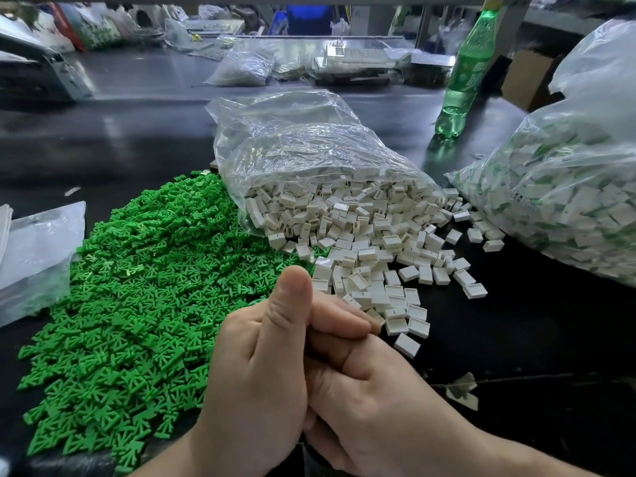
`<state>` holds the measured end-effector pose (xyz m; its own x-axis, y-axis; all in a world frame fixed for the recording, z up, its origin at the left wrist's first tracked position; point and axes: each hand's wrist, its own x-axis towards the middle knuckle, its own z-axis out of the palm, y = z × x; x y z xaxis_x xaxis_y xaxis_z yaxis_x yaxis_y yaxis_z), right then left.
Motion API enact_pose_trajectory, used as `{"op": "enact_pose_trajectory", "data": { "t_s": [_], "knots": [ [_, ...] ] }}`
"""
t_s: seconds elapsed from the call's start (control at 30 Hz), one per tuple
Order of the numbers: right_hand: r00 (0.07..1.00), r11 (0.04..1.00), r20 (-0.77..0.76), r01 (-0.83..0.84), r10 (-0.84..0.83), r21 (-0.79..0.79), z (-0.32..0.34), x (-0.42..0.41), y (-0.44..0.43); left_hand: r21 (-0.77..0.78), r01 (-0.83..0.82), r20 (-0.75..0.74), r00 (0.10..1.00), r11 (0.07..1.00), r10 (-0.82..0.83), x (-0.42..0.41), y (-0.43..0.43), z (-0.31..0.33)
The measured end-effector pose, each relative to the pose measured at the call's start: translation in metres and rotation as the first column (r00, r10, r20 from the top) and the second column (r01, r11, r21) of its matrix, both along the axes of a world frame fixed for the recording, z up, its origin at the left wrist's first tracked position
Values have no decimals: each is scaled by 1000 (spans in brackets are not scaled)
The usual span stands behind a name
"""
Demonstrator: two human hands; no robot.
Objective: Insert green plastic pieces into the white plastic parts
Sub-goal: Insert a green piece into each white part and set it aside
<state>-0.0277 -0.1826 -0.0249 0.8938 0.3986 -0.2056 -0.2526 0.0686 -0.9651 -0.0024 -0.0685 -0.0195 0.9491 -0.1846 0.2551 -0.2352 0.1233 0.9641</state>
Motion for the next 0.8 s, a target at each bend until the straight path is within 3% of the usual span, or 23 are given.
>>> {"op": "enact_pose_trajectory", "data": {
  "t_s": [0.27,0.4,0.43,0.53,0.63,0.8],
  "knots": [
    [998,999,62,-6,8,-42,5,1,1,-12,-32,7,999,999,32,-2,1,4],
    [999,999,47,13,-15,45,8,6,1,-8,124,-214,969,992,-123,5,6,10],
    [999,994,16,34,-36,105,9,8,-1,-7,155,-210,966,988,-153,8,9,10],
    [993,956,-73,109,-92,274,11,14,-14,207,88,53,994,974,-100,15,24,11],
    [986,931,-100,157,-131,330,11,18,-27,391,-13,267,959,920,-100,20,35,10],
    [986,948,-103,157,-134,277,9,19,-26,515,-160,402,913,842,-72,21,33,9]
  ]
}}
